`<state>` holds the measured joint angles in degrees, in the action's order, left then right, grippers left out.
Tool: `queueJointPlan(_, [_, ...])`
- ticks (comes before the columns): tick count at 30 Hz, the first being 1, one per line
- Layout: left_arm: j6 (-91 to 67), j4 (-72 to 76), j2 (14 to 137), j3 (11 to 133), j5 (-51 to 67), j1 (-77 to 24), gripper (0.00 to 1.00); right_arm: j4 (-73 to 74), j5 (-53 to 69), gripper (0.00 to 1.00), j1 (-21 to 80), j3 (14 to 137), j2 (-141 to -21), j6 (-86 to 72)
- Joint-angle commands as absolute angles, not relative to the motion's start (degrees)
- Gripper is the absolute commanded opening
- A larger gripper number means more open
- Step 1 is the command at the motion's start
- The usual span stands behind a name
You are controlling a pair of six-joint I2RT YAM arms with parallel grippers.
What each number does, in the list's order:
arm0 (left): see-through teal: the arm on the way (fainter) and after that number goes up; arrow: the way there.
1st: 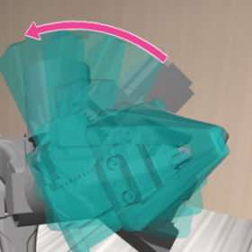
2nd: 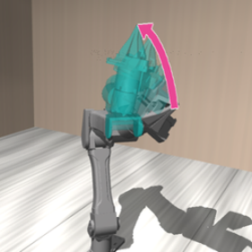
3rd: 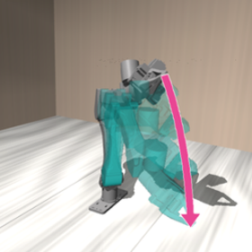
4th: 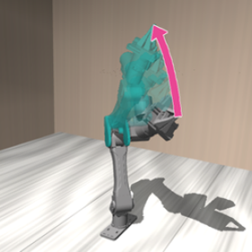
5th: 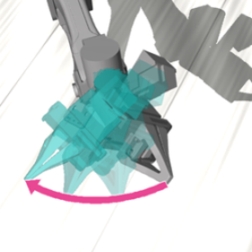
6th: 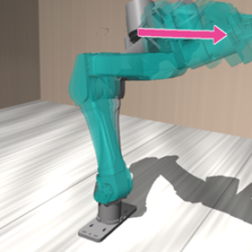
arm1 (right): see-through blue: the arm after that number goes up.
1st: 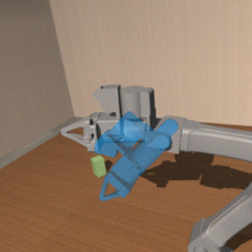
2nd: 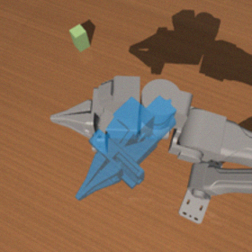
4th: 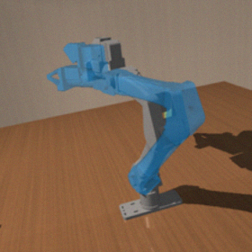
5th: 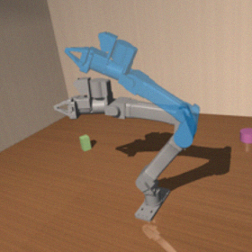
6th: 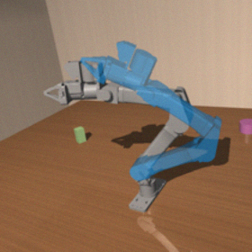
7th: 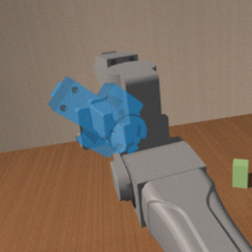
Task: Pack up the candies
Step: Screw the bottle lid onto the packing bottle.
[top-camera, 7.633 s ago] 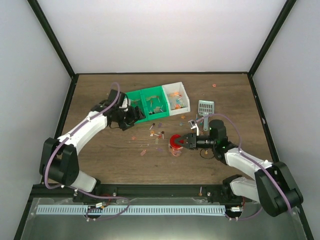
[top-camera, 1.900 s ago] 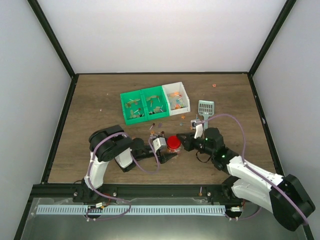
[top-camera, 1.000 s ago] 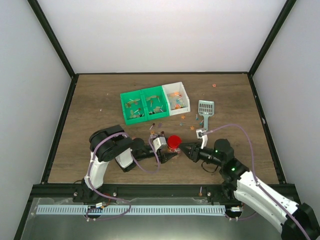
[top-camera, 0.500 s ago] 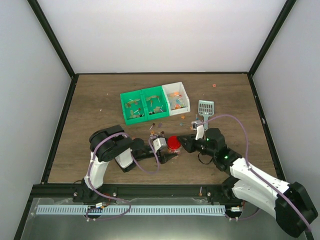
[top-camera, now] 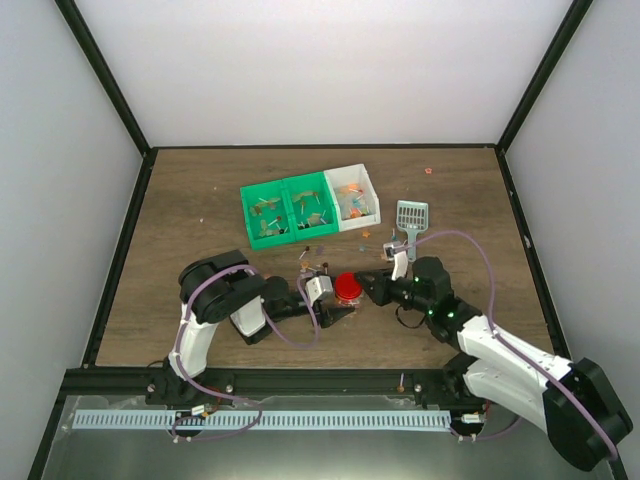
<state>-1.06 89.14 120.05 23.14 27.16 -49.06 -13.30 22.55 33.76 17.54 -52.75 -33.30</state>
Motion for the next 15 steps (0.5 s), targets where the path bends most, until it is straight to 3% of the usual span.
queueJointPlan(1, [-6.5,101.5,128.9,17.1,25.6,-48.2,0.55,-14.9,31.4,0.13,34.5,13.7,-49.7,-36.1])
queueJointPlan(8, [-7.8,101.5,129.3,17.6,24.5,-48.1,0.55,-12.9,35.0,0.01,34.5,11.9,-47.7,-37.2])
queueJointPlan(15, [-8.3,101.5,129.4,17.7,24.1,-48.1,0.55,-12.8,38.0,0.01,34.6,9.0,-44.5,-38.9])
